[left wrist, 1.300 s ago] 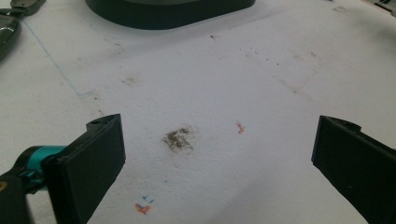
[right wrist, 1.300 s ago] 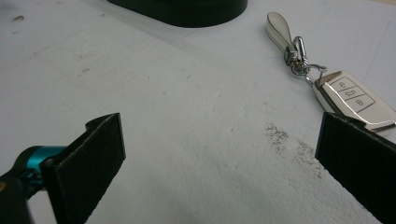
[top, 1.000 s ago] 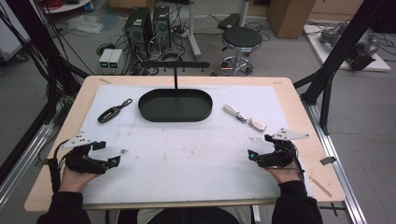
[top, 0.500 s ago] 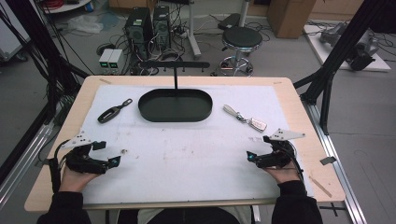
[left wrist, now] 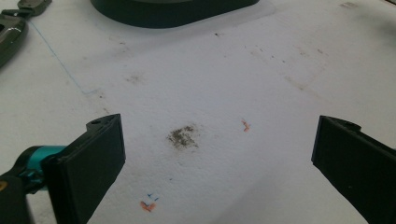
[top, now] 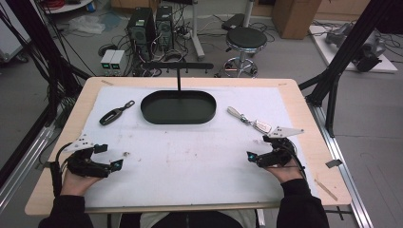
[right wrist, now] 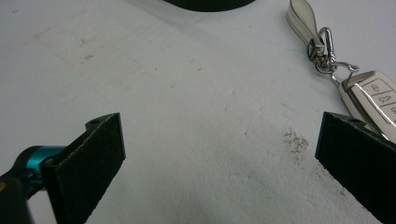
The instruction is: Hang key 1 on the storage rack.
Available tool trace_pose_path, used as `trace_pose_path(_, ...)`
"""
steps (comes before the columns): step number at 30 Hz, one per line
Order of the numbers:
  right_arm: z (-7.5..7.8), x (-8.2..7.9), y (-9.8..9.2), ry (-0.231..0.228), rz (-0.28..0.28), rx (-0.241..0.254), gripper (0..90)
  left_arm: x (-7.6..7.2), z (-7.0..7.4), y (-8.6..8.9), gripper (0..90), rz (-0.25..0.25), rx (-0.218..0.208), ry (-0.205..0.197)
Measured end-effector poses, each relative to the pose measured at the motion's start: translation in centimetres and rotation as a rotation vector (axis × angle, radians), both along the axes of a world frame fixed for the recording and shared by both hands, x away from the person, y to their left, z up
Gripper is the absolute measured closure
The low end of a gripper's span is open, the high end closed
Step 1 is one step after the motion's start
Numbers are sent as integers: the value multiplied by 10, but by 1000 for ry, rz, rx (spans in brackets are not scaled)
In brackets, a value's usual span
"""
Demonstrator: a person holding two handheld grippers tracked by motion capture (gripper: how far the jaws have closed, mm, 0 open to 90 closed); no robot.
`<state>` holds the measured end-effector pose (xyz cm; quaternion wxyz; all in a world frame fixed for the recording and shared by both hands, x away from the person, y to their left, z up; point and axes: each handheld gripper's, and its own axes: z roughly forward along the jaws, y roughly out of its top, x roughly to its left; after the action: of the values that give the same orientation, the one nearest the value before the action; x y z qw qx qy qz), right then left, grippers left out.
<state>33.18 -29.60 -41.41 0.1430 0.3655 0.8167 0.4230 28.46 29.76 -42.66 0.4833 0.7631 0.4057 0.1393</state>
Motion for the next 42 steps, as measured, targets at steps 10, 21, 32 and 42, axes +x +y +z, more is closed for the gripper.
trace_pose_path(10,10,19,1,6,6,-27,8,0,-1,-1,32,0,4,2)
trace_pose_path(21,24,45,10,9,16,-87,8,0,-1,-1,32,7,5,-2)
trace_pose_path(32,28,67,26,18,33,-127,8,0,-3,-1,32,8,6,-1)
trace_pose_path(42,33,91,39,60,47,-160,8,1,-3,-1,32,9,8,-2)
